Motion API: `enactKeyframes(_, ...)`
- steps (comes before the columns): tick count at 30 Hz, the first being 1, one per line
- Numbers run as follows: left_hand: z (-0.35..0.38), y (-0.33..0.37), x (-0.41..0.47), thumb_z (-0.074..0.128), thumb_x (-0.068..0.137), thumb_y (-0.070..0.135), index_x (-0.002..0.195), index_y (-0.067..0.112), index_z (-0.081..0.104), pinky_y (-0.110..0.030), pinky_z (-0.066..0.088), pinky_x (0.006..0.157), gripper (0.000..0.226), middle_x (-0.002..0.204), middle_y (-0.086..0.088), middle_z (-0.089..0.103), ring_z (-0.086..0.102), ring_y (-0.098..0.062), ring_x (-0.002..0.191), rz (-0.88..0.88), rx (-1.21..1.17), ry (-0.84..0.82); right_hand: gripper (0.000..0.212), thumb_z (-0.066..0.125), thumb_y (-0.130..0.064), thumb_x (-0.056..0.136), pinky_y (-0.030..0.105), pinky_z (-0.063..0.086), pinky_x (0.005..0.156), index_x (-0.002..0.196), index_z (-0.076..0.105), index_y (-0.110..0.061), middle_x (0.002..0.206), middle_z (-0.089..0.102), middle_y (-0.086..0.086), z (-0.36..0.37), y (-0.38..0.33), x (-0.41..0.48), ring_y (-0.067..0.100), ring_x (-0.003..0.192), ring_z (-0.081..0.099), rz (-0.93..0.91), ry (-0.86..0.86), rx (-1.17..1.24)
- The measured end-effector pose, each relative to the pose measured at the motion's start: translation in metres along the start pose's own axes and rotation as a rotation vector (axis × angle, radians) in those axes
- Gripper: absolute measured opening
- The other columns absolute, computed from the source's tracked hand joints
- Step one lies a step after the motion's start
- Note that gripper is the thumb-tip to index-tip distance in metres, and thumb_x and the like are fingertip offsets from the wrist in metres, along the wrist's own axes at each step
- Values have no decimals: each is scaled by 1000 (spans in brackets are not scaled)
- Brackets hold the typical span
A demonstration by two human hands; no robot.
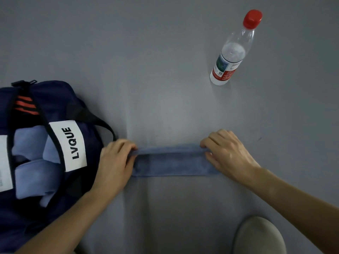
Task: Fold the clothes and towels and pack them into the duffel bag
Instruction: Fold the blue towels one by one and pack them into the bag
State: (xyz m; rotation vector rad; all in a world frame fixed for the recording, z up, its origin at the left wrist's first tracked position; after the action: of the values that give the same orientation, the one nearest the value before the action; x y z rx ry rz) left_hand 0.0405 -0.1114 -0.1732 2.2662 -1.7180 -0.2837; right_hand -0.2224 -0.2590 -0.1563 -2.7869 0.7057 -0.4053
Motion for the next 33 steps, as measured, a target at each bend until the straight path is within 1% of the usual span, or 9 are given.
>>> enactKeyframes(8, 24, 20, -72, 48, 79, 26, 96, 21, 66, -45, 43, 81, 25, 106, -1, 62, 62, -31, 91, 57, 162, -128, 14, 65, -17, 77, 40, 46, 72, 91, 66, -19, 85, 59, 3, 37, -26, -69, 29, 78, 59, -72, -272, -33)
enactKeyframes(13, 32, 36, -83, 49, 83, 45, 99, 19, 68, -44, 40, 82, 36, 110, -3, 61, 58, -29, 90, -57, 266, -293, 22, 55, -44, 91, 38, 48, 75, 91, 63, -24, 85, 61, -3, 38, -24, -59, 24, 81, 58, 28, -362, 69)
enactKeyframes(15, 26, 46, -82, 48, 86, 50, 100, 17, 67, -43, 43, 78, 40, 111, -3, 60, 55, -27, 90, -129, 234, -280, 15, 52, -36, 94, 39, 50, 71, 94, 62, -26, 83, 62, -3, 37, -24, -53, 25, 77, 59, 22, -357, 40)
enactKeyframes(19, 35, 63, -76, 53, 97, 40, 134, 9, 56, -48, 49, 95, 49, 135, -11, 54, 55, -37, 111, -394, 28, -203, 49, 71, -15, 72, 38, 52, 71, 118, 58, -28, 93, 63, 0, 44, -20, -57, 27, 79, 61, 2, -410, -28)
enactKeyframes(22, 63, 83, -71, 34, 101, 53, 154, 0, 29, -48, 26, 116, 75, 159, -20, 32, 35, -45, 139, -580, -58, -283, 56, 74, -13, 70, 36, 53, 70, 123, 62, -27, 99, 59, 2, 39, -22, -62, 26, 79, 59, 17, -359, -17)
enactKeyframes(24, 81, 97, -59, 14, 101, 58, 152, -8, 26, -47, 9, 121, 85, 160, -28, 25, 24, -51, 145, -526, -66, -282, 60, 79, -12, 64, 32, 52, 63, 122, 68, -23, 96, 59, 2, 37, -25, -62, 23, 75, 60, 42, -325, -19)
enactKeyframes(26, 92, 98, -37, 17, 101, 52, 152, -9, 27, -47, -1, 121, 80, 160, -28, 23, 17, -52, 147, -440, -77, -231, 64, 84, -15, 60, 31, 53, 59, 122, 68, -20, 95, 60, 2, 38, -28, -64, 23, 73, 62, 70, -314, -6)
enactKeyframes(30, 102, 83, 28, 25, 102, 43, 156, 2, 25, -54, 11, 123, 68, 165, -18, 17, 9, -41, 153, -64, -38, -235, 82, 87, -15, 67, 34, 58, 56, 138, 46, -19, 104, 65, 7, 57, -28, -75, 27, 74, 69, 213, -308, 166)
enactKeyframes(33, 102, 87, 65, 22, 103, 42, 160, 10, 14, -51, 7, 125, 66, 168, -11, 4, -4, -30, 155, 246, 31, -327, 69, 75, -22, 82, 29, 53, 75, 146, 48, -15, 115, 62, 4, 72, -48, -73, 25, 88, 66, 419, -482, 464)
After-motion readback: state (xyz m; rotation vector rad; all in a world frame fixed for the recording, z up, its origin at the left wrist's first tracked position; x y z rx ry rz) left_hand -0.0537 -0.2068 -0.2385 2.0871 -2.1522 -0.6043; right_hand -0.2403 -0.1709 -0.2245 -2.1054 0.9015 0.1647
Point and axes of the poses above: each hand's wrist, its own x-axis towards the middle knuckle, its own z-axis out of the palm, y = z × x, the point moved 6 cm from there along x, towards the middle knuckle
